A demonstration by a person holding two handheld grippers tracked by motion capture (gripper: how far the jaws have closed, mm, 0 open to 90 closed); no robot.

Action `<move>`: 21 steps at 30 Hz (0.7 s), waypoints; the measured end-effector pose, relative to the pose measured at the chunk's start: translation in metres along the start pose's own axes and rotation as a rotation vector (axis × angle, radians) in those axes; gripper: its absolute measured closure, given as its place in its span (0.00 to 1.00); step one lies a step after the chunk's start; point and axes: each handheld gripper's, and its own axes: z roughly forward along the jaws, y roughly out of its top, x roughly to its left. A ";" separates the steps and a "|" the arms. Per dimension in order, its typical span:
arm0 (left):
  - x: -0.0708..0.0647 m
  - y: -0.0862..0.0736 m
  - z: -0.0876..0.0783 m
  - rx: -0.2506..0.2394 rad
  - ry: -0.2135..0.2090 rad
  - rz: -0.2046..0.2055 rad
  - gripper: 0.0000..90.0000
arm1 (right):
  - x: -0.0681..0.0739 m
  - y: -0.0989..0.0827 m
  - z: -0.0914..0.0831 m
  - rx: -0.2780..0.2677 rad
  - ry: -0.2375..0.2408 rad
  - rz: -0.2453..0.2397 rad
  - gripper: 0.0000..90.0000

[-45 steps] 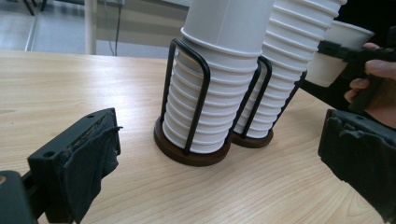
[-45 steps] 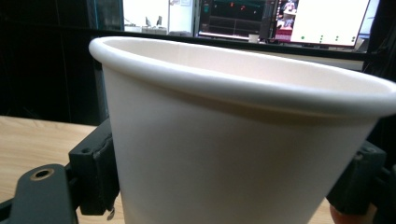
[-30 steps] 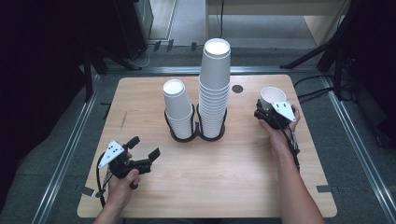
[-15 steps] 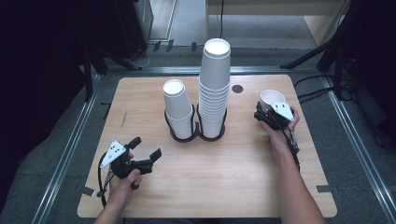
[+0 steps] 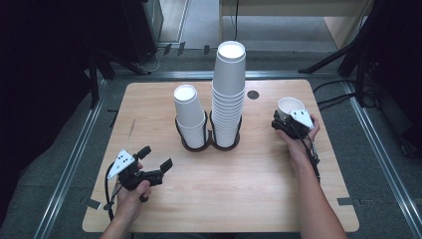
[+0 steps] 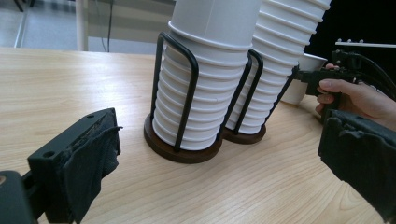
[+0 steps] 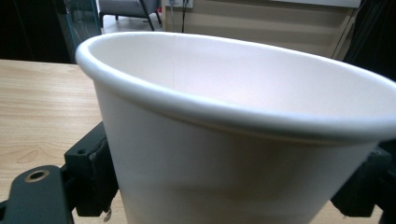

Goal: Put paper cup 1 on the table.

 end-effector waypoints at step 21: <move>-0.001 0.001 0.001 0.000 -0.001 0.002 0.00 | -0.004 0.002 -0.010 0.001 0.083 0.038 0.00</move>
